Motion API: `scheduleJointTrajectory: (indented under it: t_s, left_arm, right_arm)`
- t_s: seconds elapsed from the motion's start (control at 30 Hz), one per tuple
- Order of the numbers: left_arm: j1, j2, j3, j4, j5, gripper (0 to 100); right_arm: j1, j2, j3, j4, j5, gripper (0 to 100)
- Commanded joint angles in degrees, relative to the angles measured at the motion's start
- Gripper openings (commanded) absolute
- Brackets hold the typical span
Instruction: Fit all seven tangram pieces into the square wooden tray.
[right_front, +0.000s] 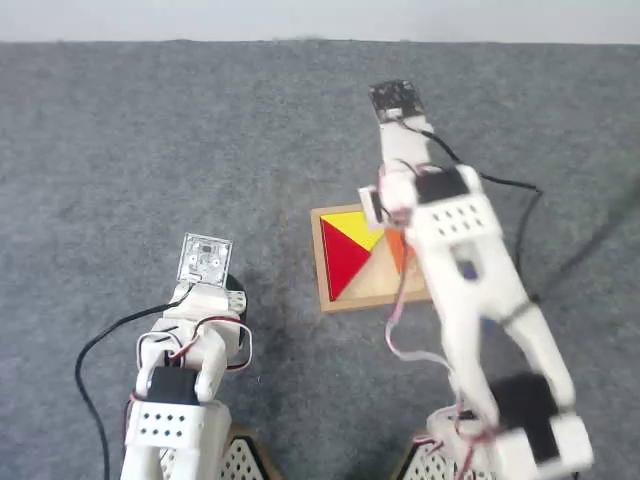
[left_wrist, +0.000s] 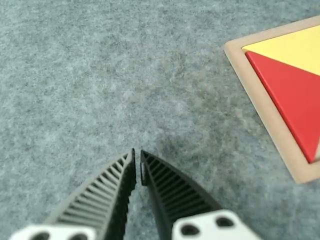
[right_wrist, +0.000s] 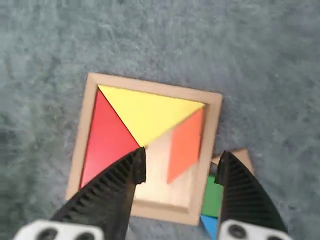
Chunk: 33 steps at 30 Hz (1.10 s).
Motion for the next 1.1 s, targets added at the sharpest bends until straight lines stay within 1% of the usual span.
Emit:
scheduleJointTrajectory:
  t_s: [0.0, 0.1, 0.2, 0.5, 0.63, 0.8, 0.93, 1.07]
  left_arm:
    - [-0.26, -0.70, -0.48, 0.44, 0.44, 2]
    - [-0.26, -0.70, -0.48, 0.44, 0.44, 2]
    - [-0.26, -0.70, -0.48, 0.44, 0.44, 2]
    - [-0.26, -0.70, -0.48, 0.44, 0.44, 2]
    - [-0.26, -0.70, -0.48, 0.44, 0.44, 2]
    - [-0.26, -0.70, -0.48, 0.44, 0.44, 2]
    - [-0.26, -0.70, -0.48, 0.44, 0.44, 2]
    - [-0.26, -0.70, -0.48, 0.44, 0.44, 2]
  right_arm:
    - [3.38, -8.66, 8.44, -2.15, 4.57, 22.1]
    - [5.49, -9.36, 14.24, -2.68, 5.27, 22.3]
    - [6.46, -9.45, 17.67, -4.00, 8.44, 22.4]
    - [11.91, -9.10, 19.69, -10.51, 10.46, 22.4]
    - [15.16, -2.77, 13.19, -7.87, 17.23, 22.4]
    - [15.96, 10.07, 2.11, -4.79, 27.60, 22.4]
    - [15.69, 18.24, -5.27, -4.62, 31.03, 22.4]
    - [15.60, 25.01, -9.32, -4.70, 35.78, 22.4]
